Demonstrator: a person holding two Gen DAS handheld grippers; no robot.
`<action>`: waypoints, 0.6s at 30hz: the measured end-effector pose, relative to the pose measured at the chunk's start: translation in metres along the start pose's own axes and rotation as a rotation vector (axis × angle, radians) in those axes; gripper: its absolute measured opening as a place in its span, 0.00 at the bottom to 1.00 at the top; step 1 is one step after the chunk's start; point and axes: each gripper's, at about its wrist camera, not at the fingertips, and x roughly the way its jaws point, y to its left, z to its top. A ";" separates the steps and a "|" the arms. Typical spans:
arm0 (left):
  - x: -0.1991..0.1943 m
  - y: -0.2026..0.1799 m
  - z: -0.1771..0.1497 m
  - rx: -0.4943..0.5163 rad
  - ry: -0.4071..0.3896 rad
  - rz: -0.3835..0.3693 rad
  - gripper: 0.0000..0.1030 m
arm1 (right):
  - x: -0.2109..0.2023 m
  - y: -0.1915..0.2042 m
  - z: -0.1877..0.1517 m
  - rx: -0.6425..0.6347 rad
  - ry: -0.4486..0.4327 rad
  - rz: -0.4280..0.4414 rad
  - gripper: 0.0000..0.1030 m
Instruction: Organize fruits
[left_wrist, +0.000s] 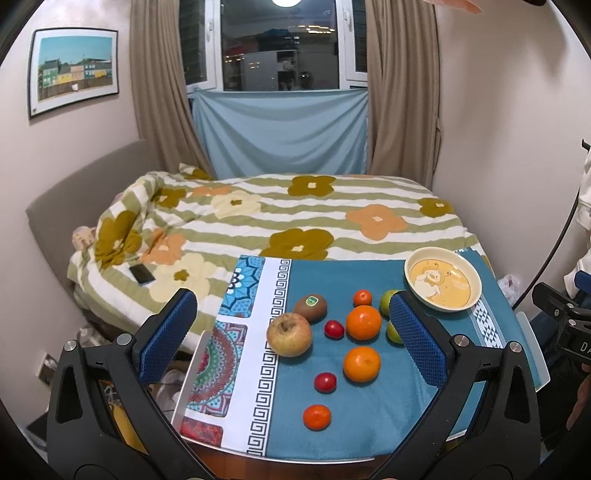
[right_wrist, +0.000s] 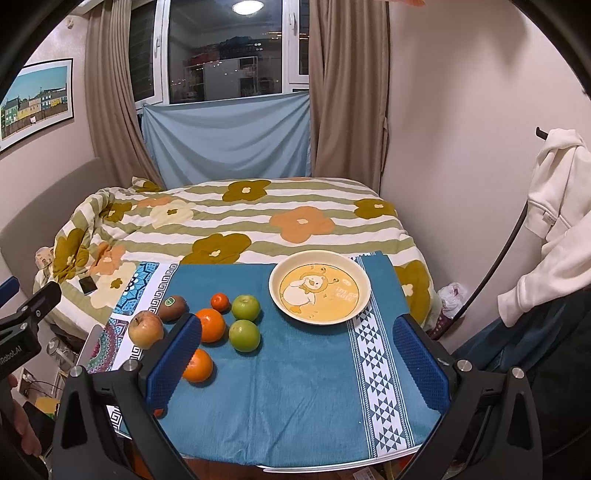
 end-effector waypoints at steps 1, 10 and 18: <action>0.000 0.000 0.000 0.000 0.000 0.000 1.00 | -0.001 0.000 0.000 -0.001 -0.001 0.002 1.00; -0.002 0.000 0.000 0.001 -0.003 0.002 1.00 | -0.003 0.001 0.000 0.001 -0.001 0.008 1.00; -0.004 -0.001 0.003 0.001 -0.004 0.000 1.00 | -0.003 0.001 0.001 0.002 -0.001 0.009 1.00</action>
